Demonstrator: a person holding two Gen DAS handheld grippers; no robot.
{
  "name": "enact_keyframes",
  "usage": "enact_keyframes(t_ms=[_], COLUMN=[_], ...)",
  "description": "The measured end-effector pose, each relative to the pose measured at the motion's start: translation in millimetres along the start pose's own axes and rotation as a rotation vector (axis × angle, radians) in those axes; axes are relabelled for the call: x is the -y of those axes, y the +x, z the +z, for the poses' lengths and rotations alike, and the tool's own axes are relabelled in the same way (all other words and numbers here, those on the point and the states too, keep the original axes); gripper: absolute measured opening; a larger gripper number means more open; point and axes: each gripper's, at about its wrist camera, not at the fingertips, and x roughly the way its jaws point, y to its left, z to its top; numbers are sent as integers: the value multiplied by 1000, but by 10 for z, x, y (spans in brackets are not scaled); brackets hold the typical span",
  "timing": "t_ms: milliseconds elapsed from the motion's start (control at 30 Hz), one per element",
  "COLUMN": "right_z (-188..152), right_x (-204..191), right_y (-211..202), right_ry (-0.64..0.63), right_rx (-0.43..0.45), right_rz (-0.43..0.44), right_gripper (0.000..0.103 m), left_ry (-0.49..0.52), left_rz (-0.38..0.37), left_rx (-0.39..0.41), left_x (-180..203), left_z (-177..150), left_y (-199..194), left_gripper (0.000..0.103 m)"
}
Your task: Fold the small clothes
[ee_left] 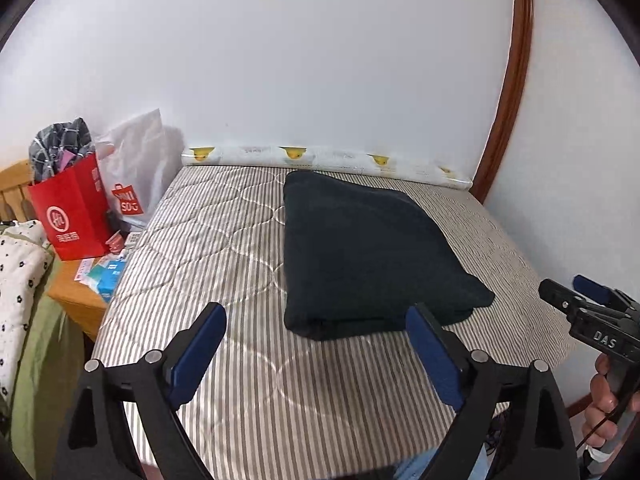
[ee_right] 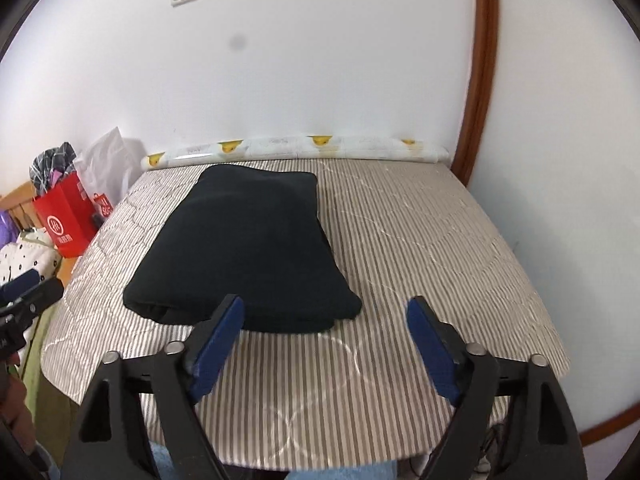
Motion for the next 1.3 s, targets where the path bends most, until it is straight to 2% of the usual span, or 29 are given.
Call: enact_keyframes(t_ms=[67,500,1300], right_z=[-37,-216,-268], right_x=[9,149,162], right_y=[-119,-472,-531], right_ry=[8,36,-1], right_rx=[10,31,33], right_rz=[0,-9,-3], right_gripper=[101,101,101], left_ry=[10,34,30], left_rz=[6,15,18], left_rx=[4,32,26], left_x=[42,224,234], left_z=[-31,-94,-130], left_y=[-83,-369,-405], left_gripper=[93,93,93])
